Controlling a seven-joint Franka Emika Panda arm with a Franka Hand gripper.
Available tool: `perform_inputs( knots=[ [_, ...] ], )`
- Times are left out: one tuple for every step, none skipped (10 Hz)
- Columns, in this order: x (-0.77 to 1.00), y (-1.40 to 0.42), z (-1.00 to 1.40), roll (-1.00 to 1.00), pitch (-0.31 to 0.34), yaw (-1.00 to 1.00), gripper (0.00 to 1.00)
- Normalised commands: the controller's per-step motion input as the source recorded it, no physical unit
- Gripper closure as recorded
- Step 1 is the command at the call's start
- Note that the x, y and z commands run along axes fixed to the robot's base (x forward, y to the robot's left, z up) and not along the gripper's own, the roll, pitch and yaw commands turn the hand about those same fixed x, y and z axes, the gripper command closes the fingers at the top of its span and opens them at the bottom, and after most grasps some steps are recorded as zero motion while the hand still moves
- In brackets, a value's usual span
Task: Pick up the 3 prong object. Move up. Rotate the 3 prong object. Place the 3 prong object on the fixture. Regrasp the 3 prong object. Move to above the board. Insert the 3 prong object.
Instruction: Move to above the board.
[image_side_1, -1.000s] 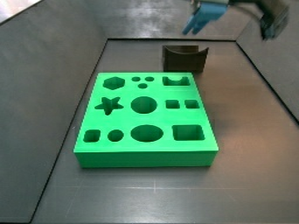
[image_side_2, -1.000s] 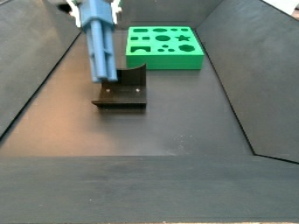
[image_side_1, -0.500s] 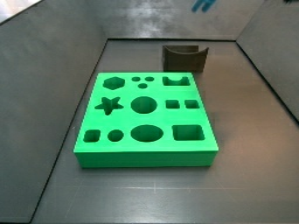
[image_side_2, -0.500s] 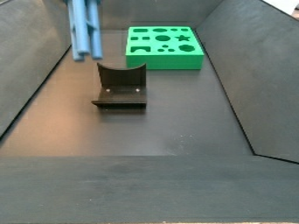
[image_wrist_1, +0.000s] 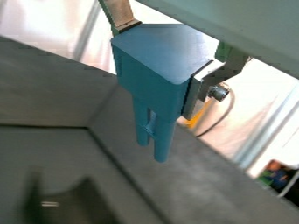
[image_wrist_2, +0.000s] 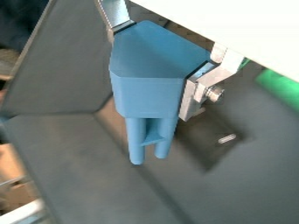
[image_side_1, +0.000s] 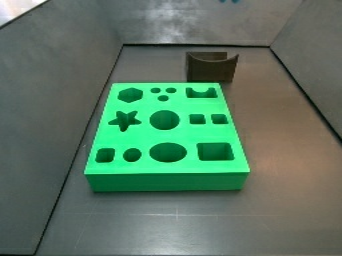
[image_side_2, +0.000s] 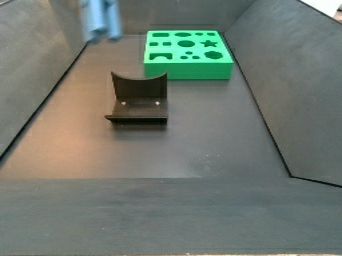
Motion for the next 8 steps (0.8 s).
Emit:
perform_inputs(
  knots=[
    [-0.88,-1.0,0.26,-1.0,-0.132,-0.13,1.0],
    [-0.9,-1.0,0.26,-1.0,-0.145,-0.13,1.0],
    [-0.93,-1.0,0.26,-1.0,-0.163,-0.14,1.0],
    [-0.95,-1.0,0.27,-1.0,-0.165,-0.15,1.0],
    [-0.99,-1.0,0.27,-1.0,-0.173,-0.16,1.0],
    [-1.0,-0.98,0.26,-1.0,-0.172,-0.16,1.0],
    [-1.0,-0.94,0.26,-1.0,-0.175,-0.17,1.0],
    [-0.82,-0.72,0.2,-1.0,-0.189,-0.16,1.0]
  ],
)
